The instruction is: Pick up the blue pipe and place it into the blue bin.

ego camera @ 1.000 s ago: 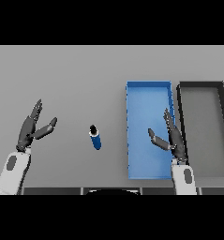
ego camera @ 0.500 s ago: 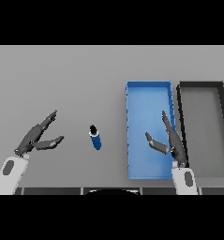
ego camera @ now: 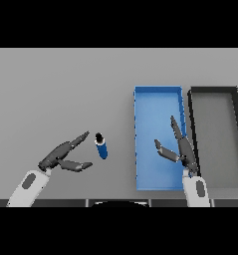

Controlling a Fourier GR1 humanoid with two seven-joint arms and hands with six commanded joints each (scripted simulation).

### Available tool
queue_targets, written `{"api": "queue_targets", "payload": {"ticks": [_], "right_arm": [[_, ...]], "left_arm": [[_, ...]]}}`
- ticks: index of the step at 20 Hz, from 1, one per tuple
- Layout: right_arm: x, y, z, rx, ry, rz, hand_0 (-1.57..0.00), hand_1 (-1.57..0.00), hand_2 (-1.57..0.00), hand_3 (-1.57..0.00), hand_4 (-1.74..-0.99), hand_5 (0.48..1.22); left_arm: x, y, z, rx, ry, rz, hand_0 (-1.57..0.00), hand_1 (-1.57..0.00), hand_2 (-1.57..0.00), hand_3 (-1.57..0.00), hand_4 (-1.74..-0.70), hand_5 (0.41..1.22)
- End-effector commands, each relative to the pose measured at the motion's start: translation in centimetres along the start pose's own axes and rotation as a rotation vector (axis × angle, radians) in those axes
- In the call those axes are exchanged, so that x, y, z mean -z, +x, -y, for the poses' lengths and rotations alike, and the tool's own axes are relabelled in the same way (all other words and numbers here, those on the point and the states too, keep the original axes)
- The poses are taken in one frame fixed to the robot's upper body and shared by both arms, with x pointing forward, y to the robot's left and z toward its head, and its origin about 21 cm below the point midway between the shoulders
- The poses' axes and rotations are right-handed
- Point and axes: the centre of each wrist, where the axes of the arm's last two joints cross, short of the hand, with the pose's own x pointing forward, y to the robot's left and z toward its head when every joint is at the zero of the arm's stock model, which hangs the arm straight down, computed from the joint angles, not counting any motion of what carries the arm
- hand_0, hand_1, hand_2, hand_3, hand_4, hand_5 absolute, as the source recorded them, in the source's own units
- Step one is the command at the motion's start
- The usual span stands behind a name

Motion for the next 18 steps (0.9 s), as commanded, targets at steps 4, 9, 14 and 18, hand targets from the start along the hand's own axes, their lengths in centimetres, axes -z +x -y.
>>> {"api": "queue_targets", "payload": {"ticks": [4,9,14,18], "right_arm": [[-0.1,-0.1,-0.2,0.006,-0.001,-0.012,0.0,0.0,0.0,0.0,-1.3,0.652],[-0.5,-0.4,-0.1,0.015,-0.001,-0.025,0.0,0.0,0.0,0.0,-1.318,0.654],[-0.8,0.0,0.1,0.009,-0.01,-0.017,0.0,0.0,0.0,0.0,-1.326,0.665],[-0.9,-0.1,-0.2,0.005,-0.007,-0.026,0.0,0.0,0.0,0.0,-1.321,0.664]], "left_arm": [[1.8,-0.5,1.8,0.012,-0.001,0.053,0.0,0.0,0.0,0.0,-1.22,0.491],[4.4,-0.7,3.2,-0.005,0.011,0.068,0.0,0.0,0.0,0.0,-1.22,0.502],[6.6,-1.6,4.8,0.022,0.011,0.073,0.0,0.0,0.0,0.0,-1.16,0.49],[8.2,-1.0,5.7,-0.065,-0.017,0.11,0.0,0.0,-0.02,-0.02,-1.22,0.536]]}}
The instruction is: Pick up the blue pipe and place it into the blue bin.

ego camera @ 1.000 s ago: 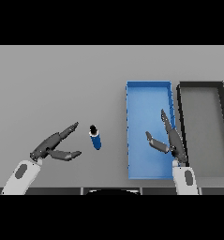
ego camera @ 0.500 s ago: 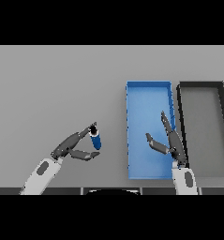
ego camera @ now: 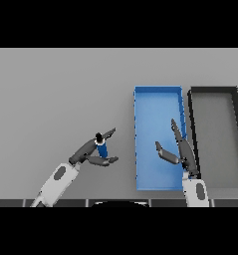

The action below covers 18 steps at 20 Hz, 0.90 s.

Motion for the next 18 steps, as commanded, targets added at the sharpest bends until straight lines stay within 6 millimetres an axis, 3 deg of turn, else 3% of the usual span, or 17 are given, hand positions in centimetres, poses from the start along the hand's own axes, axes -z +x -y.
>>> {"api": "queue_targets", "payload": {"ticks": [1,2,3,5,8,12,18], "right_arm": [[0.2,-0.2,0.5,0.001,-0.008,-0.013,0.0,0.0,0.0,0.0,-1.322,0.664],[-0.2,-0.1,0.4,0.004,-0.005,0.006,0.0,0.0,0.0,0.0,-1.32,0.664],[-0.2,0.0,0.5,0.007,-0.007,0.012,0.0,0.0,0.0,0.0,-1.319,0.663],[-0.1,0.0,0.6,-0.003,-0.008,0.007,0.0,0.0,0.0,0.0,-1.319,0.666],[0.2,0.0,0.7,-0.009,-0.003,0.005,0.0,0.0,0.0,0.0,-1.31,0.665],[0.4,-0.3,0.6,-0.021,-0.005,-0.009,0.0,0.0,0.0,0.0,-1.288,0.664],[0.5,-0.1,0.7,-0.034,-0.005,0.01,0.0,0.0,0.0,0.0,-1.28,0.663]], "left_arm": [[0.4,0.0,0.3,-0.015,-0.003,0.001,0.0,0.0,-0.08,-0.07,-1.24,0.566],[0.3,-0.2,0.5,-0.035,-0.004,0.014,0.0,-0.09,-0.21,-0.2,-1.28,0.607],[0.1,-0.3,0.5,-0.059,-0.002,0.015,-0.09,-0.25,-0.39,-0.47,-1.31,0.73],[0.8,-0.1,1.2,-0.111,0.004,0.036,-0.59,-0.71,-0.82,-0.84,-1.45,0.906],[0.8,-0.2,1.7,-0.117,-0.005,0.056,-1.07,-1.13,-1.18,-1.18,-1.59,1.06],[1.2,0.3,2.1,-0.095,0.001,0.068,-1.36,-1.39,-1.41,-1.38,-1.67,1.155],[1.9,3.7,2.7,-0.09,-0.024,0.243,-1.52,-1.52,-1.53,-1.45,-1.71,1.204]]}}
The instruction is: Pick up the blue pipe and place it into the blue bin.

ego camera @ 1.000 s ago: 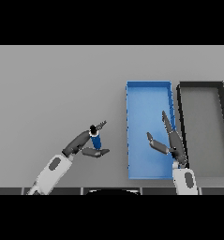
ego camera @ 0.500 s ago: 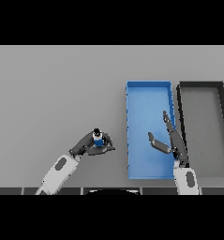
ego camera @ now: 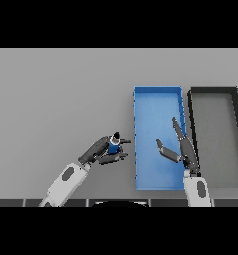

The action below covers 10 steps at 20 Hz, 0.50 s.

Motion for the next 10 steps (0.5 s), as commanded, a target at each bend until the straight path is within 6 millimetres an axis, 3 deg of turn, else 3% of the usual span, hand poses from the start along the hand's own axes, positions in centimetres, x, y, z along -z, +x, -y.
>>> {"api": "queue_targets", "payload": {"ticks": [1,10], "right_arm": [[0.0,-0.1,-0.1,-0.011,-0.001,-0.006,0.0,0.0,0.0,0.0,-1.275,0.666],[0.3,-0.5,-0.1,-0.016,0.014,-0.001,0.0,0.0,0.0,0.0,-1.273,0.688]], "left_arm": [[0.3,0.7,-0.1,0.002,-0.002,0.013,-1.53,-1.53,-1.54,-1.45,-1.72,1.207],[2.0,4.9,0.2,0.007,-0.07,0.028,-1.57,-1.57,-1.57,-1.44,-1.73,1.219]]}}
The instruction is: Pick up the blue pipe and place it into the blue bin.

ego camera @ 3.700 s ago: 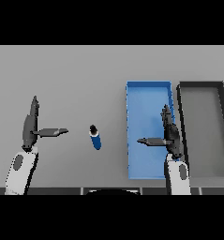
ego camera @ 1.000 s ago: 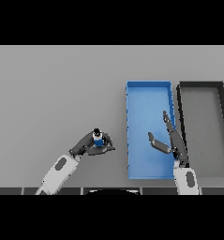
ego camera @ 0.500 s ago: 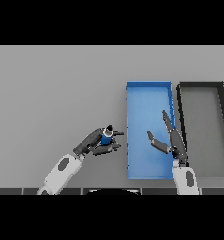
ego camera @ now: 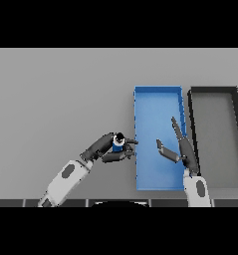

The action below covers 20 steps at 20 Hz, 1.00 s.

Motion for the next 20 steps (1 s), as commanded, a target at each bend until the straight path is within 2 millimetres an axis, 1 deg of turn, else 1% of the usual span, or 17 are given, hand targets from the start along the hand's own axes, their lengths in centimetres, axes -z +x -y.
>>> {"api": "queue_targets", "payload": {"ticks": [1,4,5,6,7,8,9,11,12,13,14,15,16,17,20], "right_arm": [[0.3,0.0,0.1,0.003,0.011,0.002,0.0,0.0,0.0,0.0,-1.271,0.688],[1.3,-0.1,0.7,0.011,0.06,0.004,0.0,0.0,0.0,0.0,-1.259,0.688],[1.6,0.0,1.0,0.013,0.081,0.007,0.0,0.0,0.0,0.0,-1.255,0.688],[1.7,0.0,1.1,0.012,0.088,0.003,0.0,0.0,0.0,0.0,-1.25,0.688],[2.1,0.0,1.2,0.018,0.103,0.001,0.0,0.0,0.0,0.0,-1.243,0.687],[1.8,0.1,1.2,0.025,0.109,0.028,0.0,0.0,0.0,0.0,-1.229,0.687],[2.0,0.2,1.5,0.03,0.109,0.043,0.0,0.0,0.0,0.0,-1.213,0.684],[2.4,0.8,1.9,0.14,0.17,0.106,0.0,0.0,0.0,0.0,-1.225,0.647],[2.8,1.6,2.4,0.19,0.214,0.14,0.0,0.0,0.0,0.0,-1.231,0.62],[3.2,2.8,3.2,0.224,0.262,0.161,0.0,0.0,0.0,0.0,-1.242,0.584],[3.1,3.8,3.5,0.249,0.307,0.18,0.0,0.0,0.0,0.0,-1.254,0.554],[3.5,4.9,3.8,0.267,0.359,0.189,0.0,0.0,0.0,0.0,-1.271,0.537],[3.4,5.7,4.0,0.29,0.419,0.207,0.0,0.0,0.0,0.0,-1.292,0.525],[3.8,7.1,4.3,0.294,0.489,0.235,0.0,0.0,0.0,0.0,-1.313,0.517],[4.8,10.9,3.9,0.246,0.66,0.296,0.0,0.0,0.0,0.0,-1.335,0.507]], "left_arm": [[-0.2,-0.3,0.1,0.002,0.003,-0.023,-1.57,-1.57,-1.57,-1.44,-1.73,1.219],[-0.5,-0.6,-0.1,0.013,0.006,-0.032,-1.57,-1.57,-1.57,-1.44,-1.73,1.219],[-0.2,-0.5,0.6,0.008,-0.003,-0.04,-1.57,-1.57,-1.57,-1.44,-1.73,1.219],[-0.3,-0.7,0.2,0.016,0.002,-0.047,-1.57,-1.57,-1.57,-1.44,-1.73,1.22],[-0.1,-1.0,0.3,0.021,-0.002,-0.056,-1.57,-1.57,-1.57,-1.44,-1.73,1.22],[-0.2,-1.0,0.2,0.023,0.003,-0.051,-1.57,-1.57,-1.57,-1.44,-1.73,1.22],[-0.1,-0.8,0.4,0.019,0.004,-0.04,-1.57,-1.57,-1.57,-1.44,-1.73,1.22],[-0.3,-0.5,0.1,0.012,0.0,-0.025,-1.57,-1.57,-1.57,-1.44,-1.73,1.221],[-0.1,-0.5,0.3,0.013,0.0,-0.028,-1.57,-1.57,-1.57,-1.44,-1.73,1.221],[-0.2,-0.8,0.3,0.012,0.001,-0.036,-1.57,-1.57,-1.57,-1.44,-1.73,1.221],[0.1,-0.6,0.4,0.013,-0.006,-0.033,-1.57,-1.57,-1.57,-1.44,-1.73,1.221],[0.3,-0.5,0.5,0.012,-0.007,-0.025,-1.57,-1.57,-1.57,-1.44,-1.73,1.221],[0.0,-0.7,0.3,0.018,-0.003,-0.03,-1.57,-1.57,-1.57,-1.44,-1.73,1.221],[-0.2,-0.6,0.2,0.021,-0.002,-0.024,-1.57,-1.57,-1.57,-1.44,-1.73,1.221],[0.1,-0.6,0.4,0.037,-0.012,-0.023,-1.57,-1.57,-1.57,-1.44,-1.73,1.221]]}}
